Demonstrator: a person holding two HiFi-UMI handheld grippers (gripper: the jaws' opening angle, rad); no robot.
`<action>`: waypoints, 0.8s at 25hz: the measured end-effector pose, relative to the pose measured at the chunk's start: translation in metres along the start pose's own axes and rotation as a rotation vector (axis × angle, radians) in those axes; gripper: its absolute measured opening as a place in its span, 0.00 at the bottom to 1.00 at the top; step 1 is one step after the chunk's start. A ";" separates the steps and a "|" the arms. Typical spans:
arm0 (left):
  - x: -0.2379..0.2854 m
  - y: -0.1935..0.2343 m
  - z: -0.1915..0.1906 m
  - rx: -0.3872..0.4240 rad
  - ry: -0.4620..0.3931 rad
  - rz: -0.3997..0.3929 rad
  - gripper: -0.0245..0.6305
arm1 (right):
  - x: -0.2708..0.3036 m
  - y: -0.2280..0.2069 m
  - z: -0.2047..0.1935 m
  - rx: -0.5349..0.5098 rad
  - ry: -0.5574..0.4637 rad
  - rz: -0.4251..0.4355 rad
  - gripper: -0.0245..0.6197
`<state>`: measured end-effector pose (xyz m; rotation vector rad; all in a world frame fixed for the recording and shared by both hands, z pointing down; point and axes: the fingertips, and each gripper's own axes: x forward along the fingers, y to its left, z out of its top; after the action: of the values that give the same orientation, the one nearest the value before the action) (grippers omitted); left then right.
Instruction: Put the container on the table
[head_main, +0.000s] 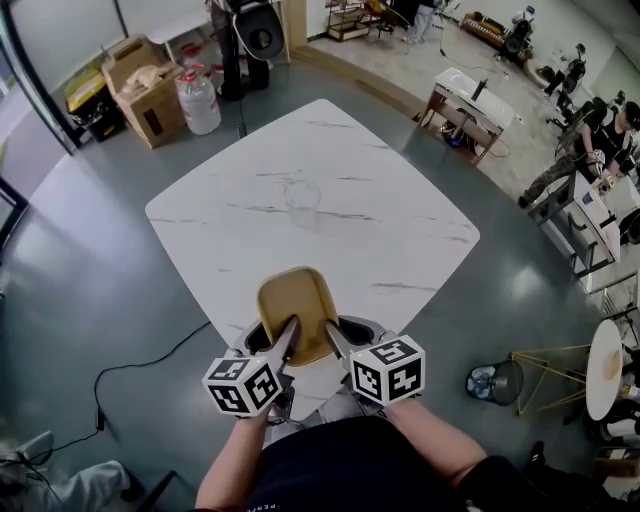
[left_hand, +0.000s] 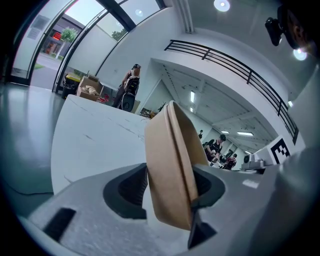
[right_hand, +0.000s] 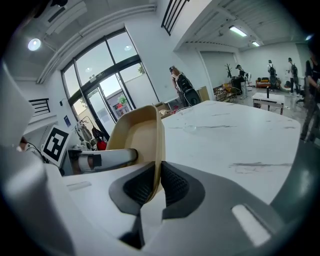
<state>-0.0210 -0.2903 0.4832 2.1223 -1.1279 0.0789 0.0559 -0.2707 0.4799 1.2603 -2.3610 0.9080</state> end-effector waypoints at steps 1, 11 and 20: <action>0.003 0.002 -0.001 0.003 0.005 0.006 0.34 | 0.002 -0.003 0.000 0.002 0.007 0.000 0.08; 0.026 0.018 -0.008 0.002 0.044 0.054 0.36 | 0.022 -0.023 -0.004 0.022 0.072 0.006 0.08; 0.041 0.030 -0.012 0.063 0.090 0.115 0.37 | 0.038 -0.038 -0.008 0.035 0.126 -0.011 0.08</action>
<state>-0.0152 -0.3219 0.5243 2.0859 -1.2068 0.2644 0.0661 -0.3050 0.5205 1.1910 -2.2481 0.9984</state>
